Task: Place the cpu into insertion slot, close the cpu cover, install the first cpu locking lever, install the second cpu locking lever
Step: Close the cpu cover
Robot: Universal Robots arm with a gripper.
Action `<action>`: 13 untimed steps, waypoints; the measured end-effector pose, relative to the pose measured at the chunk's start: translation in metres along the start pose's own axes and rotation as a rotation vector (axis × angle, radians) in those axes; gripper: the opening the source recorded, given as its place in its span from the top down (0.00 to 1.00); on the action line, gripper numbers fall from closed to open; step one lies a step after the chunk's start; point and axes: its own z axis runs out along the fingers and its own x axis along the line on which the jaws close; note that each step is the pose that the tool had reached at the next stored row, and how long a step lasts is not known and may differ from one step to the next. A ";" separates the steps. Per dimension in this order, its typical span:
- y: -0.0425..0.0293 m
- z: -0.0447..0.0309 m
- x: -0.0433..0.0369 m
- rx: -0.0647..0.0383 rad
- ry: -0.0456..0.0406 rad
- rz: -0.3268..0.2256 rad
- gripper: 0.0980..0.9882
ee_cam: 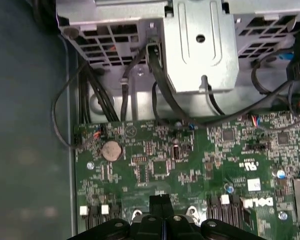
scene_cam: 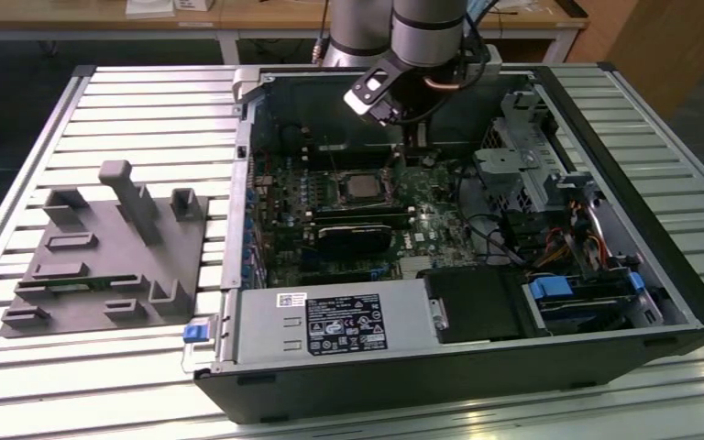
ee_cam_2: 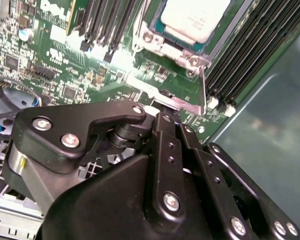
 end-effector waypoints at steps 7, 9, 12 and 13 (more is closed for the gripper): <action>-0.0131 -0.0010 -0.0012 0.000 0.0012 0.000 0.99; -0.0167 -0.0013 -0.0015 0.000 0.0011 0.000 0.99; -0.0225 -0.0018 -0.0020 0.000 0.0011 0.000 0.99; -0.0243 -0.0019 -0.0022 0.000 0.0012 0.000 0.99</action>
